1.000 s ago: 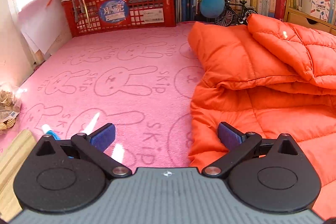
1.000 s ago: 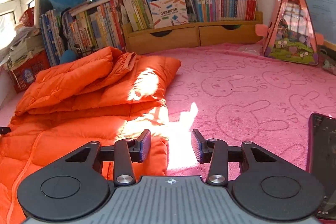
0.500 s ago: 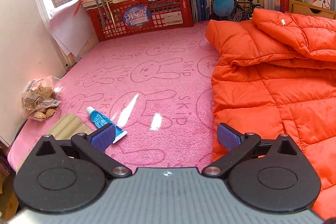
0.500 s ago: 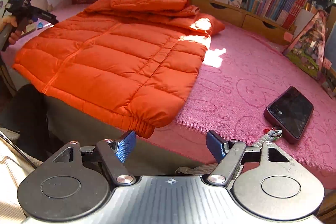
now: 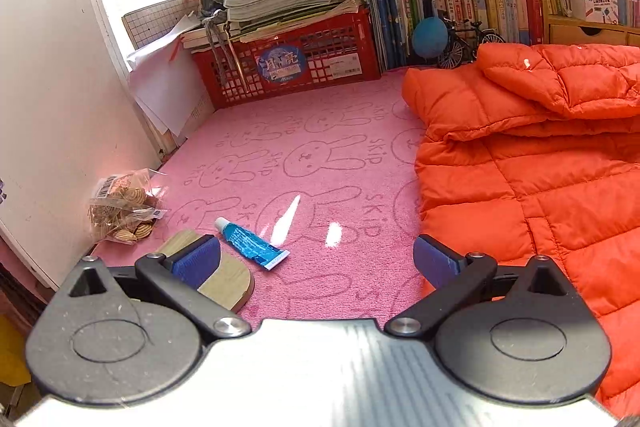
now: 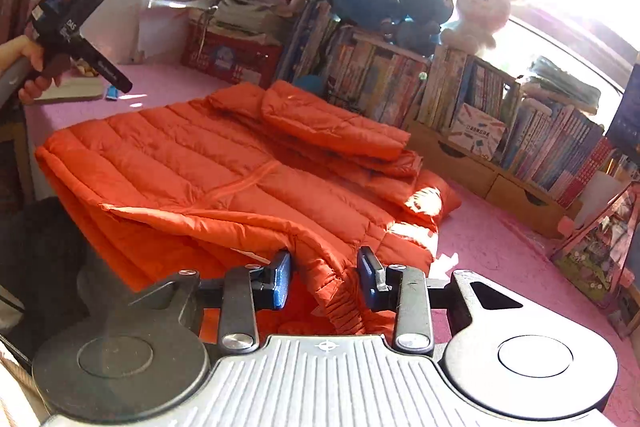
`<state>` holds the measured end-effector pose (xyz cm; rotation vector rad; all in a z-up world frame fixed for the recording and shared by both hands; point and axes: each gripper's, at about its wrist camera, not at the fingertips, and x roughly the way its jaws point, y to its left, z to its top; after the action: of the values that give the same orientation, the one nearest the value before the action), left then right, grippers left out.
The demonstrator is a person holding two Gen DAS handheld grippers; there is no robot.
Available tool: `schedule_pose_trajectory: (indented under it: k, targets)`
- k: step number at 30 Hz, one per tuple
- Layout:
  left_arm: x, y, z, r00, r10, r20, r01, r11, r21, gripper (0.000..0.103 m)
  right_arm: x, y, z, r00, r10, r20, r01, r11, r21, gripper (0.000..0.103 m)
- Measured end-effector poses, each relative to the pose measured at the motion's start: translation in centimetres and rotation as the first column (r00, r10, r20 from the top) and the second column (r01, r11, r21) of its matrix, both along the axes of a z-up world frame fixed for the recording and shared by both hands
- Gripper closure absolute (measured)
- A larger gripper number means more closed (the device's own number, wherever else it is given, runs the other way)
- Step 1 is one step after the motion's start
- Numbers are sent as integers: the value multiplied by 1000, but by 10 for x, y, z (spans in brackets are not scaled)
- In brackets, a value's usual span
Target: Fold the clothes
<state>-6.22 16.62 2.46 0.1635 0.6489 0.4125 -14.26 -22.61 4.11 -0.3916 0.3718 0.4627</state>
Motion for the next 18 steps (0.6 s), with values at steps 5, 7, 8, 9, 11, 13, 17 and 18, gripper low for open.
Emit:
schedule_pose_trajectory:
  k: [5, 7, 8, 9, 11, 13, 17, 18]
  targets:
    - [-11, 0, 8, 1000, -14, 23, 13, 999, 43, 0, 76, 7, 21, 998, -53, -12, 55, 990, 132, 72]
    - [-17, 1, 10, 999, -13, 33, 10, 997, 70, 0, 118, 8, 21, 992, -99, -72, 111, 975, 191, 73]
    - [-20, 2, 12, 999, -10, 38, 7, 996, 85, 0, 140, 7, 19, 986, -126, -112, 149, 965, 218, 74]
    - [-23, 4, 14, 999, -16, 42, 12, 997, 79, 0, 161, 6, 16, 976, -157, -153, 191, 951, 242, 78]
    - [-29, 8, 20, 998, -29, 49, 26, 998, 58, 0, 201, 0, 5, 943, -232, -239, 295, 914, 278, 81]
    - [-35, 12, 25, 997, -42, 57, 40, 999, 37, 0, 227, -8, -9, 907, -281, -312, 374, 879, 297, 82]
    - [-52, 21, 44, 983, -153, 101, 162, 983, -87, 0, 243, -20, -40, 858, -337, -387, 466, 828, 312, 82]
    - [-59, 22, 50, 972, -199, 126, 214, 969, -121, 0, 241, -21, -46, 853, -341, -395, 476, 820, 317, 82]
